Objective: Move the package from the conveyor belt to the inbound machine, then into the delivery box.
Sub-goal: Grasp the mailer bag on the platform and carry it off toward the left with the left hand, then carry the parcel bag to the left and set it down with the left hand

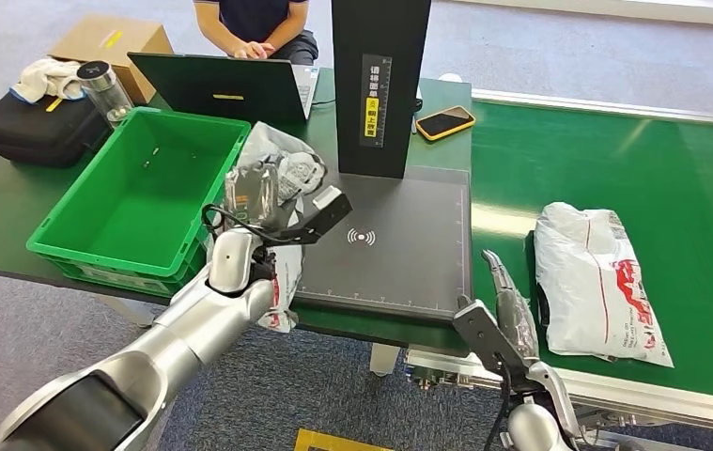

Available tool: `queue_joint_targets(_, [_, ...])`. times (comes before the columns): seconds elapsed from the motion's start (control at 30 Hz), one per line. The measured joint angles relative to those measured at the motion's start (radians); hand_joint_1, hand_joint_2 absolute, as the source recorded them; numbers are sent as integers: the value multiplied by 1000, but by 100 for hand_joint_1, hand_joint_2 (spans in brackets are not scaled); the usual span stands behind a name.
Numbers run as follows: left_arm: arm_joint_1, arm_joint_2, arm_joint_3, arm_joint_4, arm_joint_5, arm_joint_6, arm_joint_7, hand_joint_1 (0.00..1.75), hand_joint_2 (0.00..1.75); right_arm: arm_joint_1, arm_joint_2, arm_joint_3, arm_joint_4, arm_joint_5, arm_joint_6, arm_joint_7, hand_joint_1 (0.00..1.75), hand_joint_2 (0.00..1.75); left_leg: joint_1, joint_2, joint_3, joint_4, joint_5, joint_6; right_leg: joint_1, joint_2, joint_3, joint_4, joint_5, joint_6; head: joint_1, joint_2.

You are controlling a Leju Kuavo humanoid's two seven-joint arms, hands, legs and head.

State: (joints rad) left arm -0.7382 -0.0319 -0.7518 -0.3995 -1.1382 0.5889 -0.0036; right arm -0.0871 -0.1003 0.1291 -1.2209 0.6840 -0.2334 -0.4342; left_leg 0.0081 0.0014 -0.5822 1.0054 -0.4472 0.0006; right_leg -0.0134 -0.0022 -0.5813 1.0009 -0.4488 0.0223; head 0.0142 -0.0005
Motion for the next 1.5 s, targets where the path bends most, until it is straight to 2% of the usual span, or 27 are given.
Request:
queue_joint_targets(0.2, [10, 18, 136, -131, -102, 38, -23, 175, 175, 61, 8, -25, -62, 25, -2, 12, 0, 0, 0, 0, -1, 0, 0, 0, 0, 0, -1, 0, 0, 0, 0, 0])
queue_joint_targets(0.43, [45, 52, 374, -416, -134, 82, -68, 175, 175, 124, 28, -54, -115, 44, -12, 20, 0, 0, 0, 0, -1, -1, 0, 0, 0, 1, -1, 0, 0, -1, 0, 0])
queue_joint_targets(0.67, [86, 67, 608, -639, -110, 107, -208, 175, 175, 150, 45, -62, -146, 63, -18, 31, 0, 0, 1, 1, -1, -1, 0, 0, 1, 0, -1, 0, -1, -1, 0, 0])
queue_joint_targets(0.8, [71, 65, 795, -696, -146, 106, -268, 175, 175, 158, 48, -62, -154, 67, -19, 36, 0, 0, 1, 2, 0, -1, 0, -1, 1, 2, -1, 0, -1, -2, 0, 0])
queue_joint_targets(0.87, [48, 74, 866, -678, -174, 101, -242, 175, 175, 159, 48, -62, -155, 66, -19, 36, 0, 0, 1, 2, 0, -1, 0, -1, 1, 1, -1, 0, -1, -1, 0, 0])
queue_joint_targets(0.97, [-18, 107, 901, -546, -234, 36, -147, 175, 175, 157, 48, -62, -159, 61, -16, 36, 0, 0, 1, -1, 0, -1, 1, -1, 1, -2, 0, 0, -1, -2, 0, 0])
queue_joint_targets(1.07, [-80, 140, 884, -374, -318, -60, -55, 175, 175, 153, 48, -62, -163, 56, -5, 36, 0, 0, 1, -1, 0, -1, 2, -2, 1, -1, 0, 0, 1, -3, 0, 0])
queue_joint_targets(1.2, [-126, 164, 823, -198, -411, -170, 71, 175, 175, 146, 48, -61, -163, 58, 12, 36, 0, 0, 1, 0, 0, -1, 2, -2, 1, 0, -1, 0, 1, -3, 0, 0])
queue_joint_targets(1.3, [-146, 175, 766, -98, -424, -261, 93, 175, 175, 138, 47, -58, -163, 61, 21, 36, 0, 0, 1, 0, -1, -1, 2, -2, 1, 0, -1, 0, 1, -3, 0, 0])
queue_joint_targets(1.33, [-149, 177, 747, -73, -425, -280, 94, 168, 175, 136, 47, -57, -163, 61, 21, 36, 0, 0, 1, 0, -1, -1, 2, -2, 1, 0, -1, 0, 1, -3, 0, 0])
queue_joint_targets(1.37, [-152, 179, 730, -50, -426, -293, 97, 129, 175, 135, 46, -57, -163, 62, 21, 36, 0, 0, 1, 0, -2, -1, 2, -2, 1, 0, -2, 0, 1, -3, 0, 0])
queue_joint_targets(1.43, [-156, 179, 700, -17, -427, -317, 112, 42, 175, 133, 44, -57, -163, 62, 21, 36, 0, 0, 1, 0, -2, -1, 2, -2, 1, 0, -3, 0, 1, -3, 0, 0])
queue_joint_targets(1.47, [-159, 179, 685, -3, -427, -333, 126, 5, 175, 132, 42, -57, -163, 63, 21, 36, 0, 0, 1, 0, -2, -1, 2, -2, 1, 0, -3, 0, 1, -3, 0, 0])
queue_joint_targets(1.5, [-162, 179, 671, 9, -427, -349, 142, 0, 175, 131, 41, -57, -163, 64, 23, 36, 0, 0, 1, 0, -2, -1, 2, -2, 1, 0, -3, 0, 1, -3, 0, 0])
